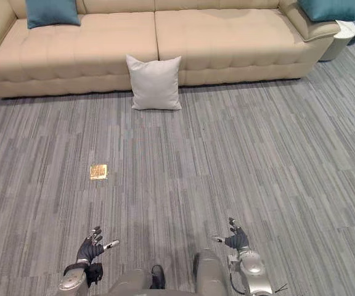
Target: Pick up cushions and gather them together orderly.
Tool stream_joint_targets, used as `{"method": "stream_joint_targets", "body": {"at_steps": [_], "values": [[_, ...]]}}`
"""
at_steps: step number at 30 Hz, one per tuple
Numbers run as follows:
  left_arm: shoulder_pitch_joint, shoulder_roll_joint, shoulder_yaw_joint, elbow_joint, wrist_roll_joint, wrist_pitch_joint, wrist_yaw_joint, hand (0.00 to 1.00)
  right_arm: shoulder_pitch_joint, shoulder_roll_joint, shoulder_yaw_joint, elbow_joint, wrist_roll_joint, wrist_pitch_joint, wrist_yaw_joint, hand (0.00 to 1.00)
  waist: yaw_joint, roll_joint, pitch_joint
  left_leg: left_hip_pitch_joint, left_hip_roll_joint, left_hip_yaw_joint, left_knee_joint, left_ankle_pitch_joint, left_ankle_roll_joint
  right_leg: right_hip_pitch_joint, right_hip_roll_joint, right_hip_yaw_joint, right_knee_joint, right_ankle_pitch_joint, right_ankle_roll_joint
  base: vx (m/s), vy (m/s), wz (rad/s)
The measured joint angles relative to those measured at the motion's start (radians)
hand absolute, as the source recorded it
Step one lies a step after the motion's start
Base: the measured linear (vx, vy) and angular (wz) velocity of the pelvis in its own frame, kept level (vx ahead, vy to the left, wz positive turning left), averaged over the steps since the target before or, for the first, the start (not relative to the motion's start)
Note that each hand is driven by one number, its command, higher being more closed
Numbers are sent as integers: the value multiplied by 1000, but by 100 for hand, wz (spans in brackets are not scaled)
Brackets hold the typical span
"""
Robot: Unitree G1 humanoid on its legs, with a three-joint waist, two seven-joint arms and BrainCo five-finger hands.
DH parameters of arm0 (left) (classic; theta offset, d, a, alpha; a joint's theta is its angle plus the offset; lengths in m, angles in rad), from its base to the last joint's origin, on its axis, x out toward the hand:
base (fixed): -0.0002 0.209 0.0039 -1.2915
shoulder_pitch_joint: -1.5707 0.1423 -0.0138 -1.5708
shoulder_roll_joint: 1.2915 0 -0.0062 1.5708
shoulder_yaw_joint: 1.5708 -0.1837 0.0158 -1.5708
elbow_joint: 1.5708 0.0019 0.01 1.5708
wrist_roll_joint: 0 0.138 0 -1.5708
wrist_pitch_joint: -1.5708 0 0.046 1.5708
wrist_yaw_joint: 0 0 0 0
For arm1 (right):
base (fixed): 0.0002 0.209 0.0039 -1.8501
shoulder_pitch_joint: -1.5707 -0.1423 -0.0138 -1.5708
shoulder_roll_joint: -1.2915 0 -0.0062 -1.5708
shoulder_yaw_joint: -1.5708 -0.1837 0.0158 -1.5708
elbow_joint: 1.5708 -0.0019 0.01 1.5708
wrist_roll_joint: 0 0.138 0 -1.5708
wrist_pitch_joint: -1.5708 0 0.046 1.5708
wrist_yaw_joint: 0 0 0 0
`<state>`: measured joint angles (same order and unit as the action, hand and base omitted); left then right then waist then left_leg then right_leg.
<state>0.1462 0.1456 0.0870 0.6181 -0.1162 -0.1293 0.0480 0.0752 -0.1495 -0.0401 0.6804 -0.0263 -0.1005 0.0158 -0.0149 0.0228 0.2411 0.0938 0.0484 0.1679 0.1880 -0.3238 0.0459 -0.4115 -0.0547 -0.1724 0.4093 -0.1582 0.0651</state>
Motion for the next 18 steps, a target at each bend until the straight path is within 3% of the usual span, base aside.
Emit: {"method": "stream_joint_targets", "body": {"at_steps": [2,4,5,6,8,10,11,13,16,18], "values": [[-18,2,-8,0,0,-1,1,0,-7,-6,0,-2,13,0,-14,0,-28,2,11,73,17,-45,-62,3,-42,-15,24,-16,-156,117,-15,656,-115,89],[-17,5,-7,2,1,-2,0,0,19,-8,0,-22,18,0,-18,0,-36,-17,2,114,20,-82,-30,-29,-96,-29,15,-17,-156,283,-98,647,-160,70],[-18,-6,-7,13,1,-3,-1,0,2,-12,0,-37,18,1,-17,0,-29,23,12,73,71,-74,92,-9,-149,-29,37,-47,-77,206,-123,498,-149,21],[-17,-7,-6,14,1,-3,-1,0,-1,-9,1,-49,18,0,-16,0,-29,23,12,37,77,-73,175,17,-165,-23,37,-49,-66,175,-124,746,-272,6],[-3,-27,4,20,1,-2,-3,0,-9,-13,23,-69,18,-2,-14,0,-24,41,31,-123,154,-39,620,208,-129,119,76,-54,-110,101,-148,774,-296,2],[2,-28,4,20,0,-2,-4,0,-15,-3,36,-74,22,-3,-16,0,-9,32,39,-199,208,4,835,170,-89,239,104,-28,-166,83,-163,630,-163,-26],[2,-29,4,18,0,-4,-5,0,-23,11,36,-85,29,-5,-20,0,10,7,51,-250,211,44,896,150,-64,321,104,4,-209,67,-171,692,-132,-43],[0,-31,3,18,0,-5,-7,0,-30,15,35,-110,38,-10,-22,0,27,-15,55,-358,195,99,859,130,-33,414,91,44,-281,35,-156,526,-54,-38],[11,-43,3,18,1,-4,-9,0,-47,2,27,-109,53,-9,-31,0,42,-24,59,-506,108,101,524,119,-40,513,55,80,-332,-14,-130,523,49,-35],[20,-56,3,18,1,-3,-11,0,-42,0,1,-97,55,-8,-34,0,66,-13,52,-519,44,43,159,198,-117,587,40,114,-371,-40,-111,652,179,-70]]}}
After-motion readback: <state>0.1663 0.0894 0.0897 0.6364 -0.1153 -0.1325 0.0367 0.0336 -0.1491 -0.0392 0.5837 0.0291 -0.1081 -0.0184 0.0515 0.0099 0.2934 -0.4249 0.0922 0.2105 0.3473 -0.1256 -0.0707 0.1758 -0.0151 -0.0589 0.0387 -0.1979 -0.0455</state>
